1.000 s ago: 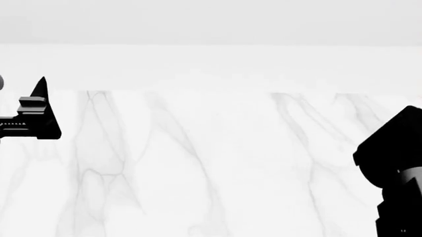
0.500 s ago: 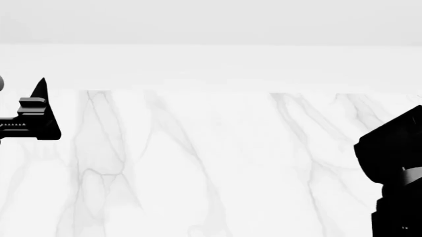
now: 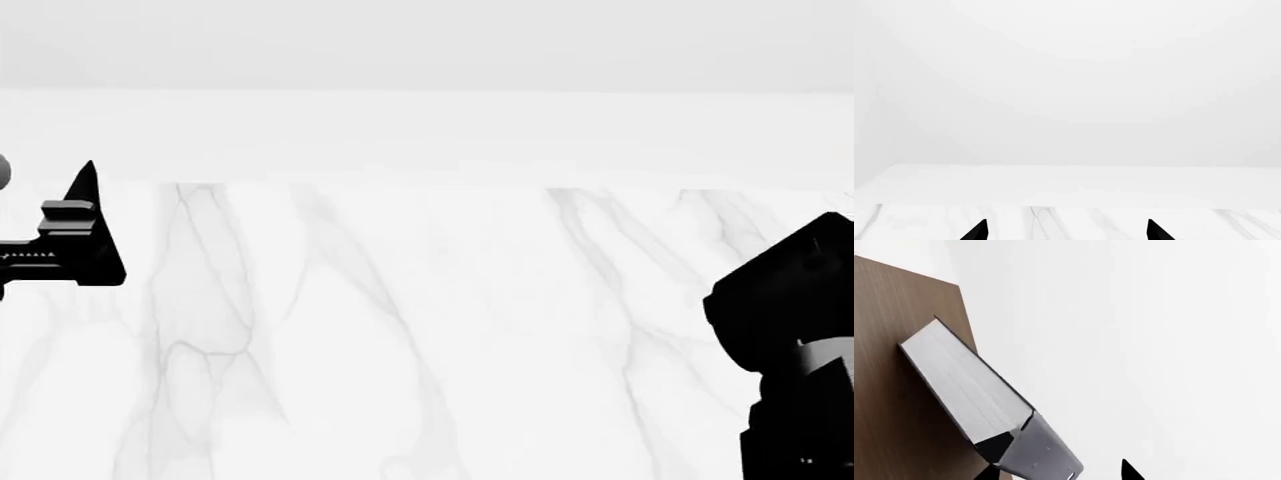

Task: Pick up the book on the left and place it on top of the shelf.

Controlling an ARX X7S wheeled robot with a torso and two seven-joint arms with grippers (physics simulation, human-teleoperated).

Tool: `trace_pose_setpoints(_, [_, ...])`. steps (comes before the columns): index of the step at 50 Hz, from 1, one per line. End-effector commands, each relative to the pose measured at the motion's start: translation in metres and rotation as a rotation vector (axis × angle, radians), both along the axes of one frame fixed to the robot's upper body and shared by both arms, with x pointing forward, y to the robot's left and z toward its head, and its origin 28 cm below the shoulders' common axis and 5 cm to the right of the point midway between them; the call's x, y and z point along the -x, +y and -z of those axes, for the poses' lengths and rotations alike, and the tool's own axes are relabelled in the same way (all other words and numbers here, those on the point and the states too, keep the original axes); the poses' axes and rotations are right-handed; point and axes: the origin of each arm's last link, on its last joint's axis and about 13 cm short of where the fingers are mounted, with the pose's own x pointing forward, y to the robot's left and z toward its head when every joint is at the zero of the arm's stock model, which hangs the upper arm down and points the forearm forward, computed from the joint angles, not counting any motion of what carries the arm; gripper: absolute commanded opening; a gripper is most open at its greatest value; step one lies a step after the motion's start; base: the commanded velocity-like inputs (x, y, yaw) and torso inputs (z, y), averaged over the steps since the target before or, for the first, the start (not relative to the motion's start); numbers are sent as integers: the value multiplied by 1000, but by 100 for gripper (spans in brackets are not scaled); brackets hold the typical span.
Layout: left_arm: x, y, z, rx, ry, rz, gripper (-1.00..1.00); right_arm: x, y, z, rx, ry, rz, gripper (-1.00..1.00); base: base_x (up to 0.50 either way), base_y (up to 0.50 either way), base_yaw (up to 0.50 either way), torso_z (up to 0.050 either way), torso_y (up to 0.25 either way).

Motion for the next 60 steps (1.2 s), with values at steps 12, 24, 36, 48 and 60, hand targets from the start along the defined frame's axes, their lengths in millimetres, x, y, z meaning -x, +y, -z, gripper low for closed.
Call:
trace_pose_setpoints(12, [-1, -1, 1, 1, 2, 1, 100, -13, 12, -10, 75, -3, -159, 100, 0, 0, 0, 0, 0])
trace_pose_setpoints(24, [-1, -1, 0, 2, -1, 4, 100, -48, 68, -41, 34, -54, -601, 100, 0, 0, 0, 0, 0])
trace_pose_setpoints(36, [0, 0, 0, 3, -2, 3, 100, -52, 78, -45, 76, -62, -657, 100, 0, 0, 0, 0, 0])
trace_pose_setpoints(48, [-1, -3, 2, 3, -4, 14, 100, -64, 90, -21, -443, -429, -811, 100, 0, 0, 0, 0, 0])
trace_pose_setpoints(60, [-1, -5, 2, 5, -29, 24, 100, 3, 97, 7, -1079, -790, -1079, 100, 0, 0, 0, 0, 0])
